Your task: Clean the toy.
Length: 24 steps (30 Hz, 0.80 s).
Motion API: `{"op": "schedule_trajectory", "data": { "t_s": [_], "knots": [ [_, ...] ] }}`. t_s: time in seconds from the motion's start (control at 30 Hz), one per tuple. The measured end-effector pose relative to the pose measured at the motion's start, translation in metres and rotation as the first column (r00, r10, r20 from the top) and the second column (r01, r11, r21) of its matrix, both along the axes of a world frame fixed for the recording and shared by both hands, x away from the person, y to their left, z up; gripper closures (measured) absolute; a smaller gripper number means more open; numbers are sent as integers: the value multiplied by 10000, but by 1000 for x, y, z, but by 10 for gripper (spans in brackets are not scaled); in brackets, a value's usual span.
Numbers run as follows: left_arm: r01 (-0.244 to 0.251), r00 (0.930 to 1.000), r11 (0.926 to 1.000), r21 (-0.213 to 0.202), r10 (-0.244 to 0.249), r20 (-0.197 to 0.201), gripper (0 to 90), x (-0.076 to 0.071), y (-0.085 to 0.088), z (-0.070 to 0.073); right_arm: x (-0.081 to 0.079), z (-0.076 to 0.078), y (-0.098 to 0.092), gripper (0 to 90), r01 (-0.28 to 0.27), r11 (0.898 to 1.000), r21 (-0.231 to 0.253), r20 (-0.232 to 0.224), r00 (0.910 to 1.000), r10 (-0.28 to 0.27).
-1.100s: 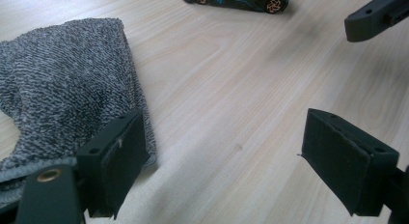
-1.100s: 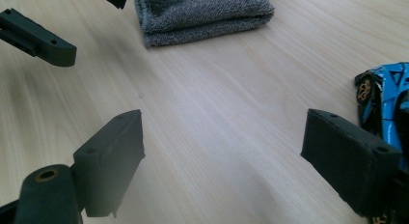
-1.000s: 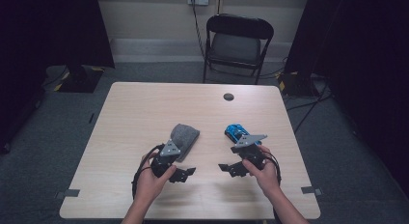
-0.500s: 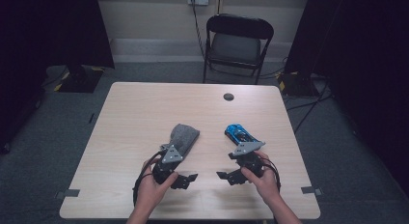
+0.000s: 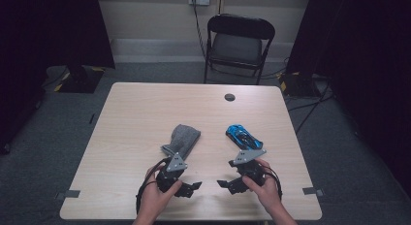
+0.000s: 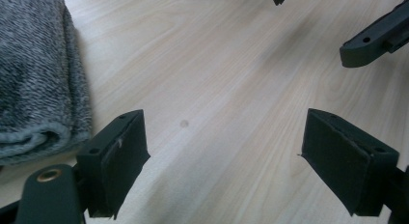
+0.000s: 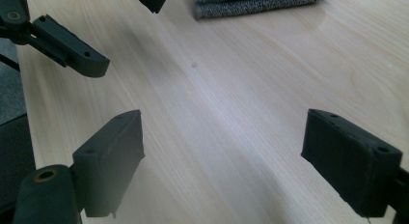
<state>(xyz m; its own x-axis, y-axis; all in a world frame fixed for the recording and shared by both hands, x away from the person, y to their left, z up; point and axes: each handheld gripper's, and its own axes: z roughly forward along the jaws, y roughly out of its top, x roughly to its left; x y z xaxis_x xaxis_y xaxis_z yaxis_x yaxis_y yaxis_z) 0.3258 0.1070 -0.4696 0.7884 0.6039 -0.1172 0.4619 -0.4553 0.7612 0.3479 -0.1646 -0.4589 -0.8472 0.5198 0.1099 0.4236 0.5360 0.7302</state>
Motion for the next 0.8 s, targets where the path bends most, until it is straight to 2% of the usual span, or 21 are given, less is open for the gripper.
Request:
{"op": "schedule_trajectory", "data": {
  "t_s": [0.37, 0.57, 0.67, 0.77, 0.8],
  "knots": [
    [168, 9995, 9997, 193, -164, -252, 157, -6, -6, -16, -9, -17, 1, 139, -183, 9997, -173, -202, 9996, 180],
    [271, 9990, 9983, 519, -252, -362, 158, -7, -6, -27, -10, -23, 3, 138, -335, 9993, -167, -295, 9990, 330],
    [335, 9994, 9983, 476, -328, -148, 152, -7, -4, -30, -9, -29, 2, 138, -366, 9986, -383, -356, 9987, 353],
    [491, 9988, 9961, 728, -491, -15, 149, -7, -6, -30, -7, -31, 3, 138, -420, 9977, -537, -298, 9987, 405],
    [622, 9979, 9940, 898, -637, 143, 147, -6, -6, -31, -7, -32, 3, 139, -421, 9979, -500, -325, 9987, 405]
  ]
}}
